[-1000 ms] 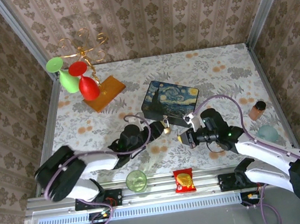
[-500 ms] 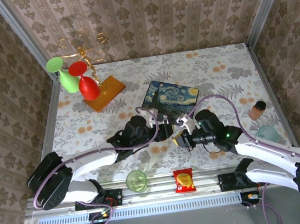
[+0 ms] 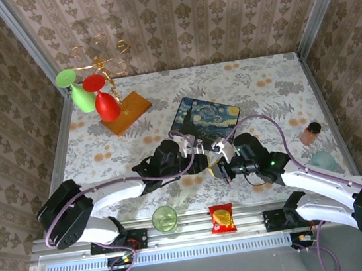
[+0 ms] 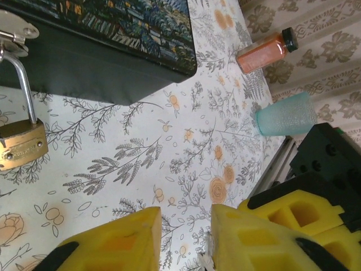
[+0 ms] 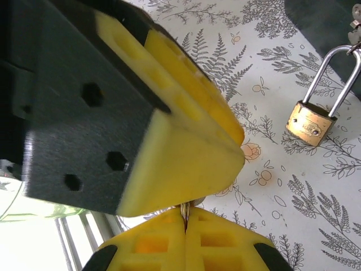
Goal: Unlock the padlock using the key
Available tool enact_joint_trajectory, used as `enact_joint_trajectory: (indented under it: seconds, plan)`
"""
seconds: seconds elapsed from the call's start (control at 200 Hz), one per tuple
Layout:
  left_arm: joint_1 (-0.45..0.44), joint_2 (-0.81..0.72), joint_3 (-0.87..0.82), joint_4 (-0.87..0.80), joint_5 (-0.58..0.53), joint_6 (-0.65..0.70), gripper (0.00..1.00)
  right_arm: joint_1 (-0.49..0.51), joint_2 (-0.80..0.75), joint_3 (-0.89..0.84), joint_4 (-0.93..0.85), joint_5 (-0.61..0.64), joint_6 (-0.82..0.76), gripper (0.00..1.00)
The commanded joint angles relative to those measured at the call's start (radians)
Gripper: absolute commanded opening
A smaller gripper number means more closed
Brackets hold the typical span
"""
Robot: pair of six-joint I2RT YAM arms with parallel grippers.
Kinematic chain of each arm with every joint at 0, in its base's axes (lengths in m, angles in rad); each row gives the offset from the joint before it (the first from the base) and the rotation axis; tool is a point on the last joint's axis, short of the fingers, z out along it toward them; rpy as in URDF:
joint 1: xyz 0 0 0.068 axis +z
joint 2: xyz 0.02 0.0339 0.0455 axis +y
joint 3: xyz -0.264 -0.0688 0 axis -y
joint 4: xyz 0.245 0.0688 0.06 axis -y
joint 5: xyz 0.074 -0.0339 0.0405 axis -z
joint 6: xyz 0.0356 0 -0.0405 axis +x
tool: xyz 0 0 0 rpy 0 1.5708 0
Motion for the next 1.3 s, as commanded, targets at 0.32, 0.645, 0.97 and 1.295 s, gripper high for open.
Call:
enact_joint_trajectory:
  seconds: [0.32, 0.645, 0.97, 1.295]
  plan:
    - [0.021, 0.013, -0.029, 0.16, 0.024, -0.057, 0.0, -0.02, -0.009, -0.037, 0.1, 0.013, 0.064, 0.22]
    - [0.053, 0.006, -0.141, 0.562, 0.027, -0.172, 0.0, -0.214, -0.07, -0.172, 0.564, -0.339, 0.338, 0.7]
    - [0.061, 0.077, -0.172, 0.875, 0.047, -0.3, 0.0, -0.22, 0.051, -0.144, 0.791, -0.463, 0.451, 0.59]
    - [0.041, 0.06, -0.176, 0.847, 0.043, -0.287, 0.0, -0.242, 0.057, -0.158, 0.856, -0.46, 0.48, 0.38]
